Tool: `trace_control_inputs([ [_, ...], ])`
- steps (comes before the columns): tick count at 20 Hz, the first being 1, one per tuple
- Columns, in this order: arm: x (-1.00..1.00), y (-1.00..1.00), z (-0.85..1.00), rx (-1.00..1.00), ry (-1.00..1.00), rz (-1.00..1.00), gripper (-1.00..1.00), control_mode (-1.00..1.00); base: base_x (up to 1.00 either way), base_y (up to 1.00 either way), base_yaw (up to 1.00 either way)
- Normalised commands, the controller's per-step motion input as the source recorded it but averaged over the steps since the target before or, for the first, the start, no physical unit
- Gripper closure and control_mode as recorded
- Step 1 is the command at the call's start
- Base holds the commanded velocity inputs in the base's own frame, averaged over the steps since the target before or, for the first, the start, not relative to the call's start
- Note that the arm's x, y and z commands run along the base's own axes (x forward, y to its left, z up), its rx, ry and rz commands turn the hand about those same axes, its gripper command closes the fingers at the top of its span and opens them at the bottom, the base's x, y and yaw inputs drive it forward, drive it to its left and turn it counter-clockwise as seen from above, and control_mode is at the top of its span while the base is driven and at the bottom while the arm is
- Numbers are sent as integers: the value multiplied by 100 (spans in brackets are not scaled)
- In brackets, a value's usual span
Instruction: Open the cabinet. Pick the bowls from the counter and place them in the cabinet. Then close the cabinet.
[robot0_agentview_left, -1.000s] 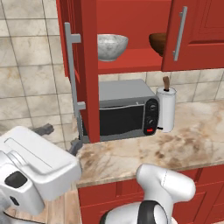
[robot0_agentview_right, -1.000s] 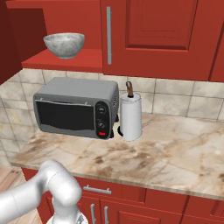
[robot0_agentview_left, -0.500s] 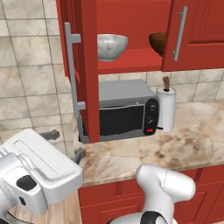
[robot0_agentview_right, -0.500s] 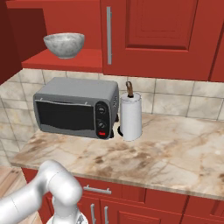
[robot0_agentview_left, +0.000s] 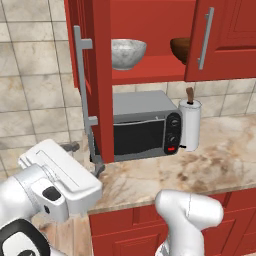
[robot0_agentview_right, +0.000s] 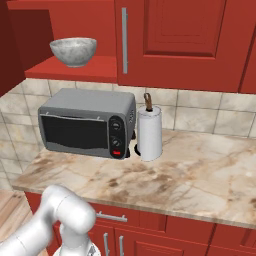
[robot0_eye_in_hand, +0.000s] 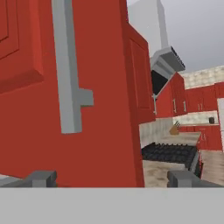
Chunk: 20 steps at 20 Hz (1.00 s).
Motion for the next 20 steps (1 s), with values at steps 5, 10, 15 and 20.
trace_control_inputs([
  [5, 23, -18, -14, 0, -20, 0, -100, -100, 0, 0, 0],
  [10, -28, -20, 0, 0, -28, 0, -100, -100, 0, 0, 0],
  [15, -11, -22, 0, 0, -15, -1, -100, -100, 0, 0, 0],
  [20, 41, -5, 6, 0, 0, -5, -100, -100, 0, 0, 0],
])
